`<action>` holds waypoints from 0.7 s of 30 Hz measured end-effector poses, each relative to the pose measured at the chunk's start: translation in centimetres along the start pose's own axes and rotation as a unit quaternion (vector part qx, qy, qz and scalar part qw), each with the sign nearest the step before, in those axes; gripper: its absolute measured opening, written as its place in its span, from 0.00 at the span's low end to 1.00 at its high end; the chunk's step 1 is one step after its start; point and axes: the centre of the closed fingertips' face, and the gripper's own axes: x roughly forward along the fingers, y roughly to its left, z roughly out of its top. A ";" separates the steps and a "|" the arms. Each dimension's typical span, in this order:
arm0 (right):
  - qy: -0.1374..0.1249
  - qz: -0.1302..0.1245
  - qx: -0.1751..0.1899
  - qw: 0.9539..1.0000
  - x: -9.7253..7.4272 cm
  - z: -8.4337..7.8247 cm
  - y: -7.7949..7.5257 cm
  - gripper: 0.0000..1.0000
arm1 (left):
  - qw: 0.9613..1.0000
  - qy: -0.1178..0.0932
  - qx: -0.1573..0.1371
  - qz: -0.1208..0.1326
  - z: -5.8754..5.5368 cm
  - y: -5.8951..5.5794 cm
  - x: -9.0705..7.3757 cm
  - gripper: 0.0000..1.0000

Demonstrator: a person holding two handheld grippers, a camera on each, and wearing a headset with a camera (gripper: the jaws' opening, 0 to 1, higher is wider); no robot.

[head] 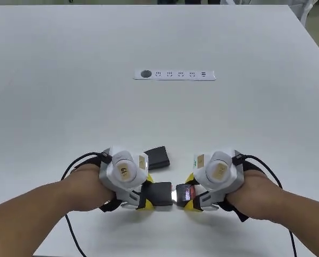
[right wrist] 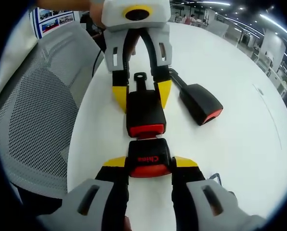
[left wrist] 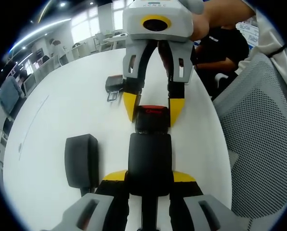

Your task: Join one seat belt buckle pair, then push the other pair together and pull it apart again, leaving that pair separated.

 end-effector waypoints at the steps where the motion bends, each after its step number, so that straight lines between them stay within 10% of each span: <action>1: -0.001 -0.001 0.001 1.000 0.0 0.0 0.0 0.33 | 1.000 0.000 0.000 0.000 0.0 0.0 0.0 0.31; 21: 0.001 -0.007 0.018 1.000 0.1 0.2 0.5 0.38 | 0.999 0.036 -0.011 0.002 0.0 -0.2 -0.2 0.35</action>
